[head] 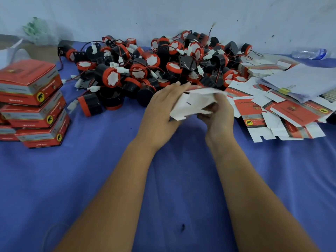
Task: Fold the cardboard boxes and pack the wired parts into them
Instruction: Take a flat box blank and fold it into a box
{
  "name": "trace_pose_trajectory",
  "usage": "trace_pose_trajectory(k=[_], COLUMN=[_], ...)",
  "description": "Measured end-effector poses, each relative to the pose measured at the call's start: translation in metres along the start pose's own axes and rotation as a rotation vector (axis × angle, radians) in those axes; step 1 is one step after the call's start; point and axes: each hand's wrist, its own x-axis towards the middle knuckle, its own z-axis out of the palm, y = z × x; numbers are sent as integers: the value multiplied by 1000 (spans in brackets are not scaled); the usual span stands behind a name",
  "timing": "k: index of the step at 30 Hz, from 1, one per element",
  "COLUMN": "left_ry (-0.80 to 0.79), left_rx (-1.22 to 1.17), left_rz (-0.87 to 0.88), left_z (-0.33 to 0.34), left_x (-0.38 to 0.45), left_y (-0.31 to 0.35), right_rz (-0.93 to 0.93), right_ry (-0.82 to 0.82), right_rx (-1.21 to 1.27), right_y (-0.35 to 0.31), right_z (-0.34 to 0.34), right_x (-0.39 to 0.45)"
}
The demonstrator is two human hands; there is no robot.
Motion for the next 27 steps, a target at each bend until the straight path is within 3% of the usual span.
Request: trace_pose_trajectory(k=[3, 5, 9, 16, 20, 27], left_ry=[127, 173, 109, -41, -71, 78], left_rx=[-278, -424, -560, -611, -620, -714], left_rz=[-107, -184, -288, -224, -307, -420], left_z=[-3, -8, -18, -31, -25, -12], left_x=[0, -1, -2, 0, -5, -5], left_y=[10, 17, 13, 11, 10, 14], right_rz=[-121, -186, -392, -321, -236, -138], right_ry=[-201, -234, -288, -376, -294, -398], right_rx=[-72, -236, -371, -164, -214, 10], right_y=[-3, -1, 13, 15, 16, 24], right_z=[7, 10, 10, 12, 16, 16], right_x=[-2, -4, -16, -12, -11, -17])
